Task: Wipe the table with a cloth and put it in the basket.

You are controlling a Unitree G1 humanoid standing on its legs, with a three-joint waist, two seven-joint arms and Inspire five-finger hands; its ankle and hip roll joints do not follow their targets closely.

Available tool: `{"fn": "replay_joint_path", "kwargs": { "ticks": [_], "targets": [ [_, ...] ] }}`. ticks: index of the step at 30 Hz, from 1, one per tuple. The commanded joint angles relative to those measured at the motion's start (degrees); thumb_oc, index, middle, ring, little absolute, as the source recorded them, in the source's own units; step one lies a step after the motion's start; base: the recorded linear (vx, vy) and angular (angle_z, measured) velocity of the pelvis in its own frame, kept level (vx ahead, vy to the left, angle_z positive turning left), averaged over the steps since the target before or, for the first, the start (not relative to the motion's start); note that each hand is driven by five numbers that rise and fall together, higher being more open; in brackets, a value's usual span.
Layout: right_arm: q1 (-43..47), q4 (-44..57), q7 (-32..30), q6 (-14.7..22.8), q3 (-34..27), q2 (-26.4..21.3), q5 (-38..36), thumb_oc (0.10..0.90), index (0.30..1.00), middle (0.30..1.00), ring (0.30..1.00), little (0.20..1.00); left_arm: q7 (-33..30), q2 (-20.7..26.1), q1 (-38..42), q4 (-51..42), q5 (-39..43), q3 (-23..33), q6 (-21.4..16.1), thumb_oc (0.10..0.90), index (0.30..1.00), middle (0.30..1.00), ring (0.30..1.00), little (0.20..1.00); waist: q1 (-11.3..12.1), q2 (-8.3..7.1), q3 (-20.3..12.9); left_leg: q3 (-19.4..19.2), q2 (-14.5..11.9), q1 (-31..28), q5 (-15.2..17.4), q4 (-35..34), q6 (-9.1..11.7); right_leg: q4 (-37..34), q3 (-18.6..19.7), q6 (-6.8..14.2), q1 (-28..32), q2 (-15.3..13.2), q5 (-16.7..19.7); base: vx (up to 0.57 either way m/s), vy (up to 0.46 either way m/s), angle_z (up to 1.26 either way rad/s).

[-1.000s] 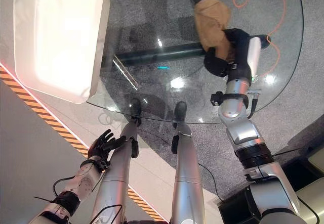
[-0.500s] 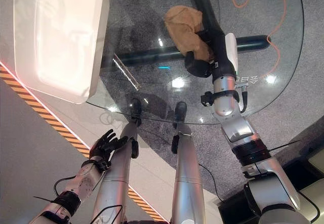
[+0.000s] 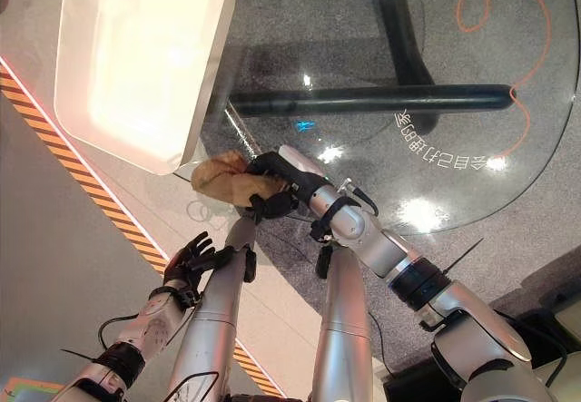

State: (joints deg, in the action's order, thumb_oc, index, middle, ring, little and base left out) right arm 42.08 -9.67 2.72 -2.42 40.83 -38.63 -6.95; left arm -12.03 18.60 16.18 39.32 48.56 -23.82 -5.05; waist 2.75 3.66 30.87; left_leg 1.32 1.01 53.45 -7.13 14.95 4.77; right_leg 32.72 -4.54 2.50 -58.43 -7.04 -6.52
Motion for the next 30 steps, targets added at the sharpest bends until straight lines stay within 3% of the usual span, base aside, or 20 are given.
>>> {"fn": "replay_joint_path", "kwargs": {
  "ticks": [1, 16, 30],
  "targets": [
    [-0.34, 8.54, 1.56, 1.41, 0.04, -1.99, -2.69, 0.1, 0.3, 0.3, 0.3, 0.2, -0.88, 0.88, -4.54, -0.87, 0.56, 0.68, 0.48, 0.8, 0.9, 0.9, 0.9, 0.9, -1.48, 0.84, -1.08, -3.8, 3.44, 1.84, 5.72, 6.77, -2.59, -12.58, -2.91, 2.83, 1.69, 2.5, 9.39, 0.0, 0.0, 0.0],
    [-1.97, 8.92, -2.62, 1.53, -3.07, -2.05, -2.3, 0.1, 0.3, 0.3, 0.3, 0.2, 0.94, 0.29, -5.78, 0.12, 4.96, 3.0, -1.53, 0.8, 0.9, 0.9, 0.9, 0.9, -1.47, 0.27, -1.08, -3.64, 3.2, -1.09, 5.81, 5.91, -2.5, -13.05, -3.49, 2.74, 4.61, 2.65, 9.05, 0.0, -0.002, 0.0],
    [-8.04, 12.24, -1.87, 2.48, -7.97, -3.8, -2.93, 0.1, 0.3, 0.3, 0.3, 0.2, 8.05, 3.59, -11.61, -6.89, 6.64, 5.01, -3.99, 0.8, 0.9, 0.9, 0.9, 0.9, -0.98, -0.53, -1.08, -3.42, 2.91, -9.68, 6.22, 3.69, -2.37, -14.5, -5.07, 2.24, 14.0, 2.5, 7.75, -0.03, -0.031, 0.02]
  ]
}}
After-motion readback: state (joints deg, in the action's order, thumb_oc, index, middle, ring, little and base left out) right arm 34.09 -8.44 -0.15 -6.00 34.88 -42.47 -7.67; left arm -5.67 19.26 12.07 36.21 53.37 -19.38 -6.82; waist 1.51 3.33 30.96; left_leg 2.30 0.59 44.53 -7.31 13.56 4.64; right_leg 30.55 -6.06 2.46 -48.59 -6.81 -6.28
